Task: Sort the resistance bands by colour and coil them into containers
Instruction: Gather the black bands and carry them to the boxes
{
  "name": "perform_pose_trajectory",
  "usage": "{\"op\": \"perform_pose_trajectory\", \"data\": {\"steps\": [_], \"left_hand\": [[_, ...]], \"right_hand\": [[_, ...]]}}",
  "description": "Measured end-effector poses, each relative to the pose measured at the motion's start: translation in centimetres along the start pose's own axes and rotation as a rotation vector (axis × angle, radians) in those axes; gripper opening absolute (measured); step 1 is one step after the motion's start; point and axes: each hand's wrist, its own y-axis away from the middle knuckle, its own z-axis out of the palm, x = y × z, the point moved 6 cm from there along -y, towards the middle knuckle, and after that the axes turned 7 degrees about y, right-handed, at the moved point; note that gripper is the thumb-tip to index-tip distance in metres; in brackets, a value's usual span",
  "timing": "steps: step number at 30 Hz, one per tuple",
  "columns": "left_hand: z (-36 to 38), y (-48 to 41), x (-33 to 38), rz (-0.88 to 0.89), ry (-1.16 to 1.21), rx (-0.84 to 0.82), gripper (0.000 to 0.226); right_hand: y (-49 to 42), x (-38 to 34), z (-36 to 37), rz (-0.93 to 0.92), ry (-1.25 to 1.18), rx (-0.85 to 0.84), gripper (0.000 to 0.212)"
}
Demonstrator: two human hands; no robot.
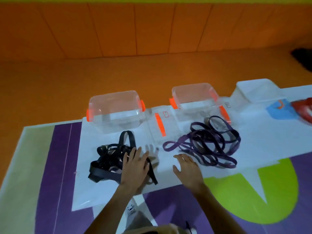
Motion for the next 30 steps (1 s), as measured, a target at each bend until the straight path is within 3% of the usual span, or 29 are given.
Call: {"op": "perform_pose_trajectory", "data": {"steps": [7,12,19,30], "left_hand": [[2.6,-0.1,20.8,0.217,-0.013,-0.022,0.058],[4.2,0.4,36.0,0.444,0.009,-0.029,0.04],[7.3,-1.2,52.2,0.76,-0.045,0.003,0.033],[14.6,-13.8,69.5,0.742,-0.027,-0.175,0.04]], "right_hand": [[9.1,16.5,-3.6,0.209,-0.027,0.117,0.044],[15.6,28.2,-5.5,0.366,-0.021,0.123,0.046],[21.5,42.7,-7.9,0.589,-0.072,0.224,0.041],[17.9,63.5,-14.1,0.737,-0.034,0.264,0.036]]}}
